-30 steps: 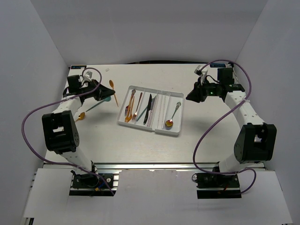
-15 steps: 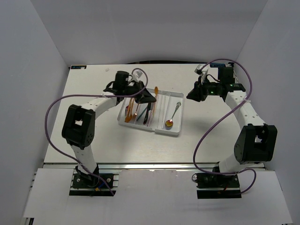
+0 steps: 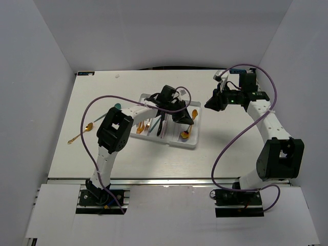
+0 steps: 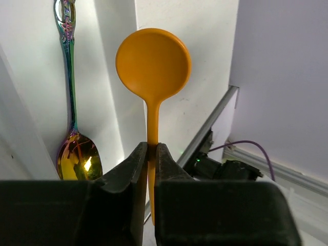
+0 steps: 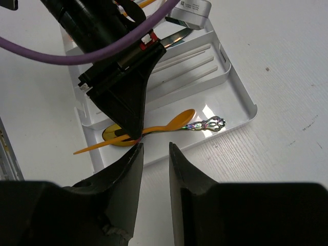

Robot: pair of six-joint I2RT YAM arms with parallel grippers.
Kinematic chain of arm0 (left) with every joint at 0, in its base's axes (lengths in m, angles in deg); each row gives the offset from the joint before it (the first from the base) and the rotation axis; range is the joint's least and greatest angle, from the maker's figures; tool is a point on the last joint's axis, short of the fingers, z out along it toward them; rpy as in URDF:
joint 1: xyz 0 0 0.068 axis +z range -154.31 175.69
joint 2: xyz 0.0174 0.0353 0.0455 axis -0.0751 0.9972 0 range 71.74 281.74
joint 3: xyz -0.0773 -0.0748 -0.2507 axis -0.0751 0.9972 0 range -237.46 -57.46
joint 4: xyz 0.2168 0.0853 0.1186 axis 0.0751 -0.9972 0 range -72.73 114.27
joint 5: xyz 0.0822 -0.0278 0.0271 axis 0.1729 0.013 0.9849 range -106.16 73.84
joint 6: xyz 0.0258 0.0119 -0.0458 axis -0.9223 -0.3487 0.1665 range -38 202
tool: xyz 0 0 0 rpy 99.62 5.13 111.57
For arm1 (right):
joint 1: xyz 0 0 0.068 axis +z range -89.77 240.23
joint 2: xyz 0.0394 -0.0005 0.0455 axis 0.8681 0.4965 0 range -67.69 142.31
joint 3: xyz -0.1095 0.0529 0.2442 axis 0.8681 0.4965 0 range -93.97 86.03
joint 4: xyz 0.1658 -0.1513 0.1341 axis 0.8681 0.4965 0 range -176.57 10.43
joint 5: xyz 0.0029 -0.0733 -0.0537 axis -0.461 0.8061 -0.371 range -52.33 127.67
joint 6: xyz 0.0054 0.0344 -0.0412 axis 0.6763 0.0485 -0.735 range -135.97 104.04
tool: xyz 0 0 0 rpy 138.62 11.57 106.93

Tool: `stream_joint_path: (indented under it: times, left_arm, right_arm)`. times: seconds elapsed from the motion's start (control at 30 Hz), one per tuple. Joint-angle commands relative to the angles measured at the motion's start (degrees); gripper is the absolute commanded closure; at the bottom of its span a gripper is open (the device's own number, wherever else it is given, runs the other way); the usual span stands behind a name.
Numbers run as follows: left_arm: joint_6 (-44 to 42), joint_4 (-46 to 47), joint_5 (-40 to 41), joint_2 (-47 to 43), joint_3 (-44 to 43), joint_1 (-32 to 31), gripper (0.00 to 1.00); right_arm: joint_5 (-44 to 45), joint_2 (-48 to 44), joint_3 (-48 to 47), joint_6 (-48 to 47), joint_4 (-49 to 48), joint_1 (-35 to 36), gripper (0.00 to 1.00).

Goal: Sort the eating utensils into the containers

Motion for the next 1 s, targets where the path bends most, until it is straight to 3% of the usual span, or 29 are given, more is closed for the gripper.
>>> stream_joint_path:
  times: [0.0,0.13,0.37,0.6,0.67,0.8,0.97]
  left_arm:
    - [-2.75,-4.82,4.91,-0.74,-3.59,-0.57,0.81]
    - [-3.63,-6.75,6.59,-0.47,-4.03,-0.75,0.65]
    - [-5.12,-7.37,7.91,-2.84,-3.42,-0.75,0.52]
    - [-11.09,-13.35,13.97,-10.30,-1.94,1.79,0.52]
    - [-11.89,-13.88,15.63,-13.81,1.40,3.90,0.52]
    - [-14.17,-14.58,16.61,-24.96,14.64,14.70,0.52]
    - [-19.35,-17.65,17.13,-32.28,23.56,27.87,0.46]
  right_arm:
    - [-0.60,-1.99,-0.15,-0.89,0.20,-0.23,0.67]
    - [-0.95,-1.73,-0.24,-1.06,0.38,-0.23,0.67]
    - [-1.56,-1.03,-2.09,-3.43,1.70,0.12,0.66]
    - [-3.32,0.99,-6.13,-9.14,4.95,2.58,0.65]
    - [-3.76,1.35,-7.18,-11.25,5.39,3.45,0.64]
    - [-4.29,1.96,-8.59,-17.40,5.48,7.05,0.59]
    - [-8.93,3.28,-10.52,-32.24,8.71,11.10,0.43]
